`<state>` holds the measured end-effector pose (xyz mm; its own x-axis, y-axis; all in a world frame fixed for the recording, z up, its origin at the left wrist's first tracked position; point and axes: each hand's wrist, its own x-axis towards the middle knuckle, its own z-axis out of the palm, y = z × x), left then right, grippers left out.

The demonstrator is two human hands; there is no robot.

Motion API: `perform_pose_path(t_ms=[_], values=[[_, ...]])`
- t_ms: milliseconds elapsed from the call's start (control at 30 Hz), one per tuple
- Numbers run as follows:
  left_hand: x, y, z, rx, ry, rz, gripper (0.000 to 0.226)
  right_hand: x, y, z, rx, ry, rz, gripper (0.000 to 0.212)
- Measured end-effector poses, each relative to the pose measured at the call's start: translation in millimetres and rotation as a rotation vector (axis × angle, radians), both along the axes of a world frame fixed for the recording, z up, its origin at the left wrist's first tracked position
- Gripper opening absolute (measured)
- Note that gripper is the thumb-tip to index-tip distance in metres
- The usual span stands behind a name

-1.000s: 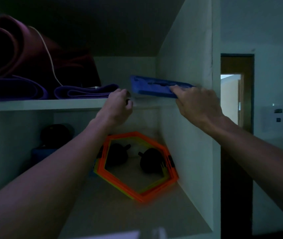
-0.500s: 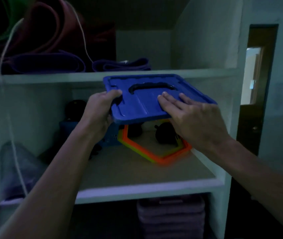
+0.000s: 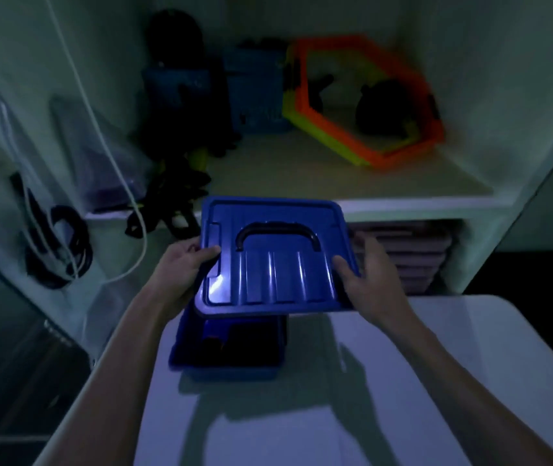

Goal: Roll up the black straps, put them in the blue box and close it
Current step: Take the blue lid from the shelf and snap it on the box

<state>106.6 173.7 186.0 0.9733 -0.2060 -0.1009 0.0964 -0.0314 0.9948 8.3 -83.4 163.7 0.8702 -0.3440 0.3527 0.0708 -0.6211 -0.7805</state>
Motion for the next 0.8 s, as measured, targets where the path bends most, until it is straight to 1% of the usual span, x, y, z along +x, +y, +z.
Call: perform_pose_path(t_ms=[33,100,133,233,300,367,433,533,600,667,800], values=[[3.3,11.5,-19.4,0.029,0.037,-0.004,0.021,6.4,11.2,-19.2,0.071,0.106,-0.006,0.022],[10.5,32.5,-56.2,0.080,0.113,-0.004,0.020,20.8,27.0,-59.8,0.172,0.281,-0.027,0.025],[14.1,41.6,-73.2,0.112,0.151,0.002,0.019,26.7,33.5,-78.4,0.189,0.337,-0.041,0.027],[25.9,66.1,-121.4,0.240,0.238,0.027,0.018,41.2,51.0,-120.9,0.188,0.427,-0.057,0.024],[34.1,77.7,-149.7,0.344,0.248,0.063,0.020,48.0,59.1,-142.7,0.179,0.475,-0.065,0.021],[40.1,83.8,-172.6,0.469,0.222,0.119,0.024,53.4,65.6,-159.5,0.138,0.505,-0.071,0.016],[43.3,85.0,-190.5,0.590,0.144,0.164,0.025,58.2,71.2,-173.5,0.096,0.512,-0.066,0.013],[45.7,84.3,-204.7,0.764,0.039,0.163,0.021,63.8,75.4,-191.8,0.050,0.519,-0.071,0.012],[50.2,85.6,-213.3,0.819,-0.005,0.179,0.018,68.3,76.6,-200.0,-0.007,0.523,-0.058,0.012],[55.8,86.1,-219.6,0.852,-0.040,0.196,0.019,73.4,78.2,-204.5,-0.068,0.520,-0.047,0.017],[62.4,81.6,-220.9,0.859,-0.068,0.222,0.027,80.9,79.5,-210.5,-0.123,0.517,-0.057,0.017]])
